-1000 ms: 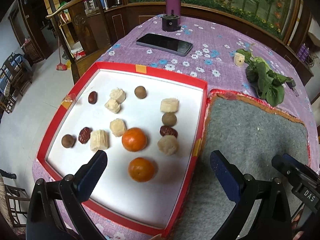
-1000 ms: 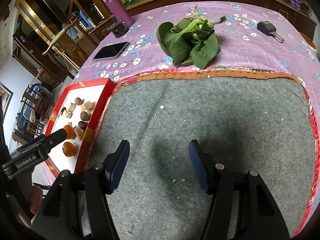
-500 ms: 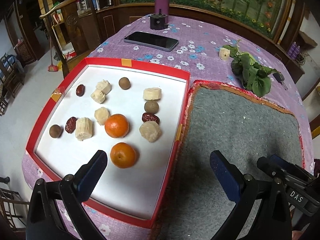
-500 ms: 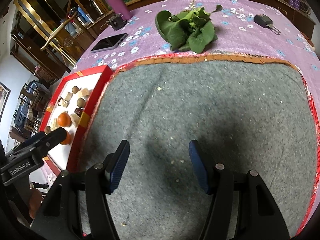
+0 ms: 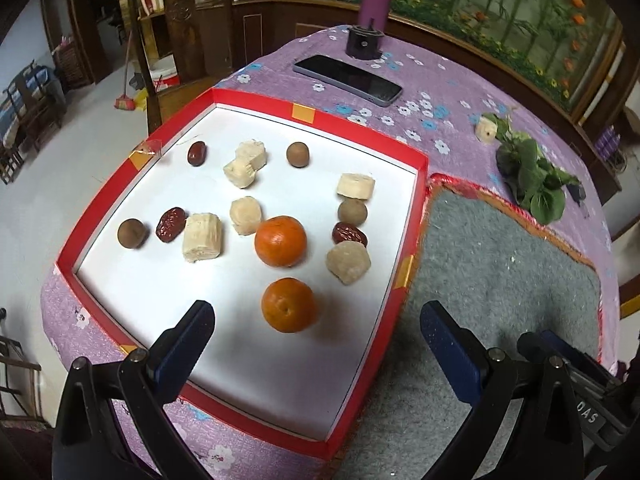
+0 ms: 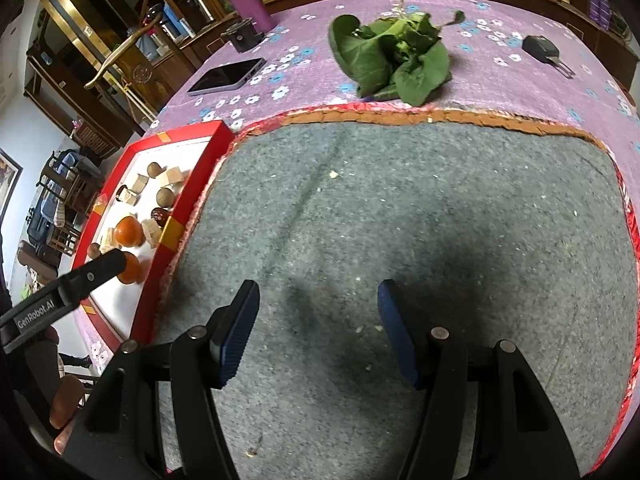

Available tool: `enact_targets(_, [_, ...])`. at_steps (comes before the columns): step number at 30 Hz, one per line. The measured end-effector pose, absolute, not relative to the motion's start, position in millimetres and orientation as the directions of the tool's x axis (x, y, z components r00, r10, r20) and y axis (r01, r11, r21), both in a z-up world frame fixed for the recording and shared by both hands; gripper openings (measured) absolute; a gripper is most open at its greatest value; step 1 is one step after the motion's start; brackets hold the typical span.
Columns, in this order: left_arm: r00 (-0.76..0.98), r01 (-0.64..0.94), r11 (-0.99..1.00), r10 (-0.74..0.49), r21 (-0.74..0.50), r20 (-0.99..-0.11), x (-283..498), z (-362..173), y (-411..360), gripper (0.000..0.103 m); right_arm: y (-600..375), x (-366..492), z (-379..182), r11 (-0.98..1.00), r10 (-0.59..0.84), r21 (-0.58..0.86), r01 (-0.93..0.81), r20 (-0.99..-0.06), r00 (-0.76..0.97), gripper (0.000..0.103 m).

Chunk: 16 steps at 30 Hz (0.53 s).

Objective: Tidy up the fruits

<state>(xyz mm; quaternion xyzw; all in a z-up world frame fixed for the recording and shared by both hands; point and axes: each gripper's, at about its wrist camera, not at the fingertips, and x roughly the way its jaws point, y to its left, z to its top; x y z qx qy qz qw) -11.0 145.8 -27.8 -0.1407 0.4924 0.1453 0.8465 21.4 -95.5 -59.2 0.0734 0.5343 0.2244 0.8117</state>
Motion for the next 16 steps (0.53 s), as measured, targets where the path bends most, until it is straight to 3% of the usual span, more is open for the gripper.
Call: enact_targets(16, [0.422, -0.412, 0.911, 0.158, -0.034, -0.893, -5, -34, 171, 0.096, -72, 26, -60, 0.88, 0.45, 0.356, -0.314, -0.836, 0.315, 0.063])
